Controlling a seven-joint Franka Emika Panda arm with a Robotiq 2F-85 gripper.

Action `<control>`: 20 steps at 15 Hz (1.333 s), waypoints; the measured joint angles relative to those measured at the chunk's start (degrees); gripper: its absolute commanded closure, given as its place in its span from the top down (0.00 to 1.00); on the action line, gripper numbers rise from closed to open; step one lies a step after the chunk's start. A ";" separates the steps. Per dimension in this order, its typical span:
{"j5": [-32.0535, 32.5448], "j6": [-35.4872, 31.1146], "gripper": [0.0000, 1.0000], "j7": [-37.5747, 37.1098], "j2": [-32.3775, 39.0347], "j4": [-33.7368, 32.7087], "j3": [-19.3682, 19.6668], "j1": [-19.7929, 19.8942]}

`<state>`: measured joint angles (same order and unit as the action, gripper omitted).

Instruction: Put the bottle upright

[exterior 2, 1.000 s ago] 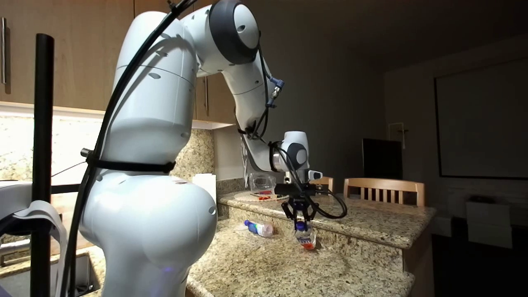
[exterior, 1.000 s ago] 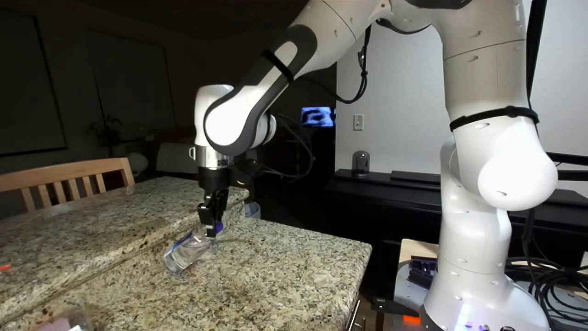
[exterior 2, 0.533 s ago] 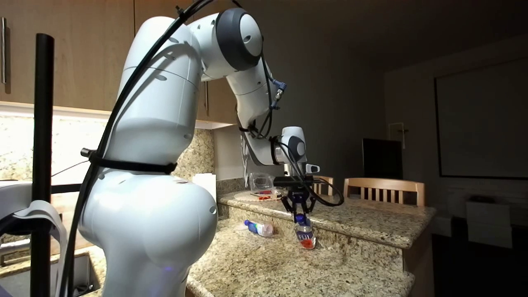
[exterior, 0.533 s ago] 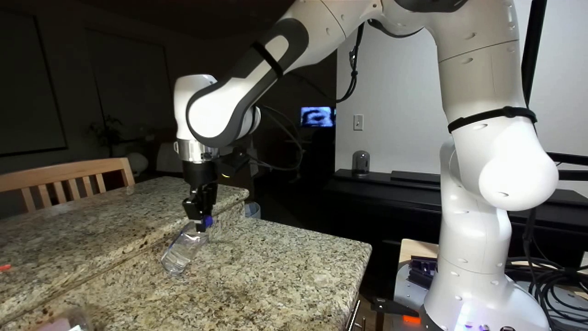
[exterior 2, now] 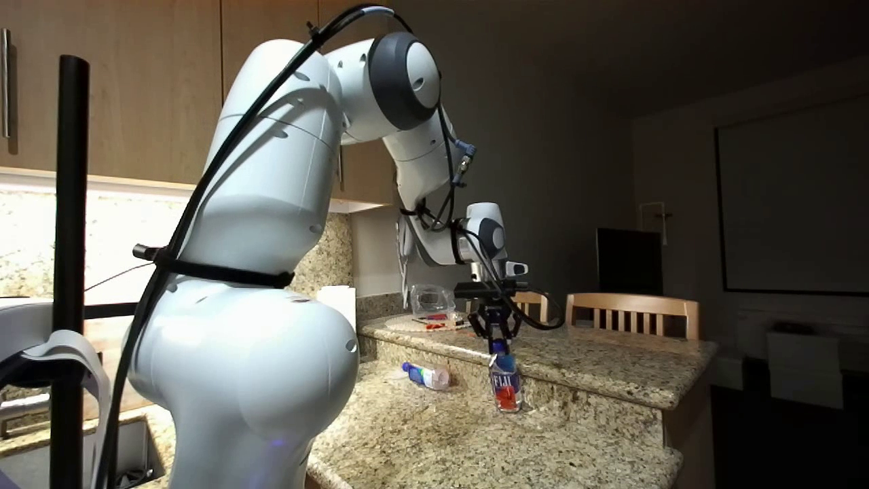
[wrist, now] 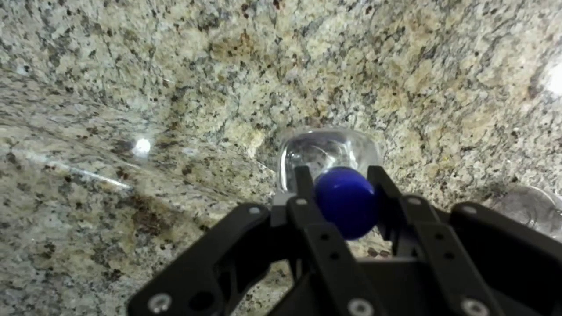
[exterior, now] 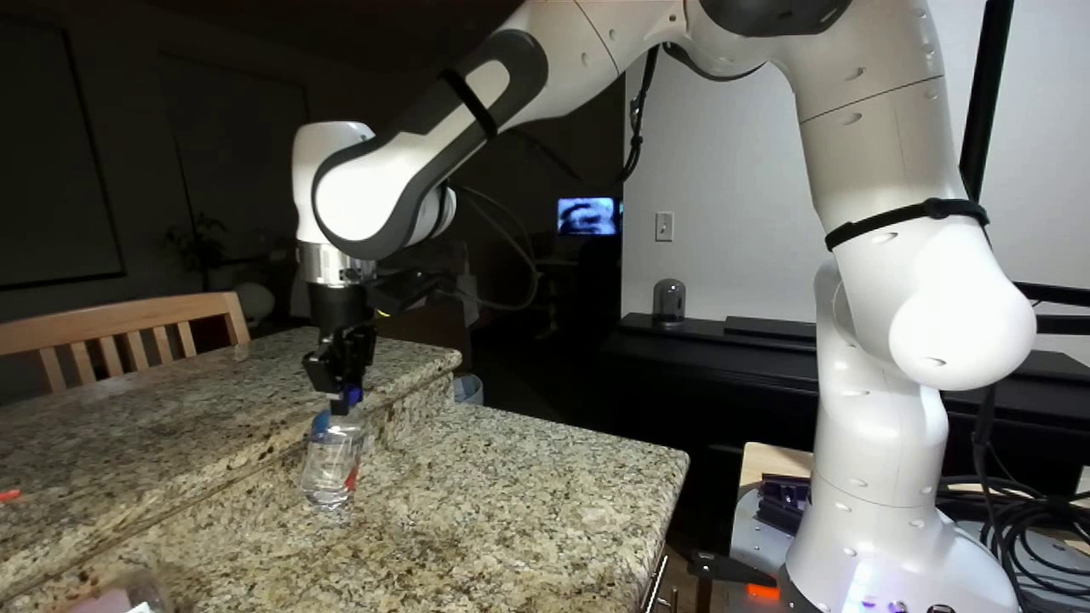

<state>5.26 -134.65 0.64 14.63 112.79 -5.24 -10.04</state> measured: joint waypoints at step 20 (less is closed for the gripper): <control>3.35 -0.54 0.99 -5.85 3.40 -9.09 1.48 -0.73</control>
<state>8.61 -135.18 -5.21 18.03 103.70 -3.77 -10.77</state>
